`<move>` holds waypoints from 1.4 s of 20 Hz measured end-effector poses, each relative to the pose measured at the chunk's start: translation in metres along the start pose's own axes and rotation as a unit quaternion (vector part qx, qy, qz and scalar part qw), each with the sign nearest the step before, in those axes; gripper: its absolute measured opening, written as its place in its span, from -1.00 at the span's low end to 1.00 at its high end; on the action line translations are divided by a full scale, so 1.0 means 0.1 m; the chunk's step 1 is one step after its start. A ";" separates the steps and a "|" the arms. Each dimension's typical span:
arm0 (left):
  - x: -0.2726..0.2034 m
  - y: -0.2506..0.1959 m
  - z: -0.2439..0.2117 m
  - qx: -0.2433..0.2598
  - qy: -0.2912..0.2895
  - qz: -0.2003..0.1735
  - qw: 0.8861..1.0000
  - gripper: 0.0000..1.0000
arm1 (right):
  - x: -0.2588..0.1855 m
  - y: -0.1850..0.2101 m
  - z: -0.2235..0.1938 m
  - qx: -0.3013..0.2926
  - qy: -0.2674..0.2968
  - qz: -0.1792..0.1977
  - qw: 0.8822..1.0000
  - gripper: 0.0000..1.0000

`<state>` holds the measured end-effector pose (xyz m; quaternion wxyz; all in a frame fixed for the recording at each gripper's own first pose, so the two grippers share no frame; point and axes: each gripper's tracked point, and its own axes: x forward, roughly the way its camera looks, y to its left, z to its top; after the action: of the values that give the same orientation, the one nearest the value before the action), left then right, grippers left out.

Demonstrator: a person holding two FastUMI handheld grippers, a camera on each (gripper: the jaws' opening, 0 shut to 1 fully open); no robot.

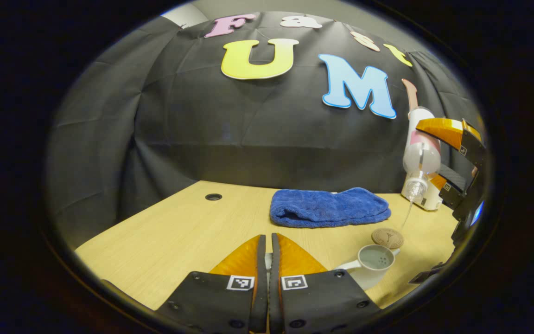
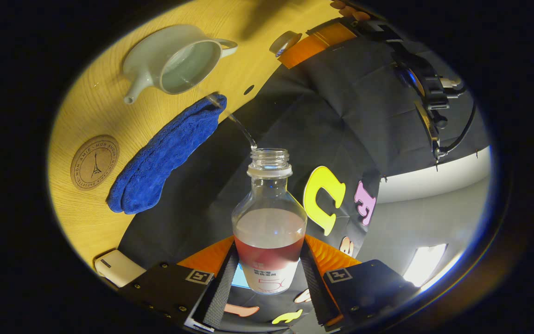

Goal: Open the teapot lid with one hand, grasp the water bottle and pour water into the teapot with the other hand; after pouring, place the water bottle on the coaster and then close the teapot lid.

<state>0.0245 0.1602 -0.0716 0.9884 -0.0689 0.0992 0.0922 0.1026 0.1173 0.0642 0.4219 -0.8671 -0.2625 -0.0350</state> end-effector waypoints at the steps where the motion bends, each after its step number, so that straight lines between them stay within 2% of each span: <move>1: 0.00 0.01 0.00 0.001 0.000 0.000 1.000 -0.85 | 0.00 0.02 0.02 0.001 -0.002 0.002 1.000 0.46; 8: 0.00 0.01 0.00 0.002 0.002 0.000 1.000 -0.85 | 0.00 0.09 0.06 0.011 -0.005 0.009 1.000 0.46; 11: 0.00 0.01 0.01 0.001 0.000 0.001 1.000 -0.85 | -0.03 0.28 0.07 0.073 0.003 0.050 0.996 0.46; 13: -0.01 0.02 0.02 0.001 -0.001 0.002 1.000 -0.85 | -0.09 0.43 0.09 0.146 0.016 0.088 0.985 0.47; 14: -0.01 0.02 0.01 0.001 -0.001 0.002 1.000 -0.84 | -0.11 0.51 0.11 0.188 0.022 0.106 0.976 0.48; 16: -0.01 0.01 0.01 0.001 -0.002 0.002 1.000 -0.85 | -0.13 0.62 0.12 0.272 0.036 0.136 0.952 0.45; 17: -0.01 0.01 0.01 0.001 -0.002 0.001 1.000 -0.85 | -0.15 0.65 0.15 0.315 0.042 0.149 0.936 0.48; 18: -0.02 0.01 0.01 0.001 -0.002 0.002 1.000 -0.85 | -0.17 0.71 0.17 0.363 0.052 0.167 0.915 0.48; 19: -0.02 0.02 0.03 0.001 -0.002 0.002 1.000 -0.84 | -0.21 0.75 0.21 0.414 0.062 0.185 0.889 0.48; 22: -0.03 0.02 0.04 0.000 -0.005 0.002 1.000 -0.84 | -0.25 0.87 0.30 0.558 0.094 0.225 0.793 0.48; 24: -0.02 0.02 0.03 0.000 -0.004 0.001 1.000 -0.85 | -0.24 0.94 0.35 0.644 0.111 0.250 0.715 0.49; 27: -0.02 0.01 0.04 0.001 -0.005 0.000 1.000 -0.85 | -0.23 1.01 0.44 0.751 0.129 0.273 0.587 0.49; 28: -0.02 0.01 0.03 0.001 -0.005 -0.001 1.000 -0.84 | -0.21 1.03 0.42 0.776 0.136 0.274 0.552 0.49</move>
<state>0.0230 0.1614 -0.0684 0.9890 -0.0674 0.0947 0.0917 0.1277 0.0880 -0.0425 0.9508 -0.2185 0.1236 0.1818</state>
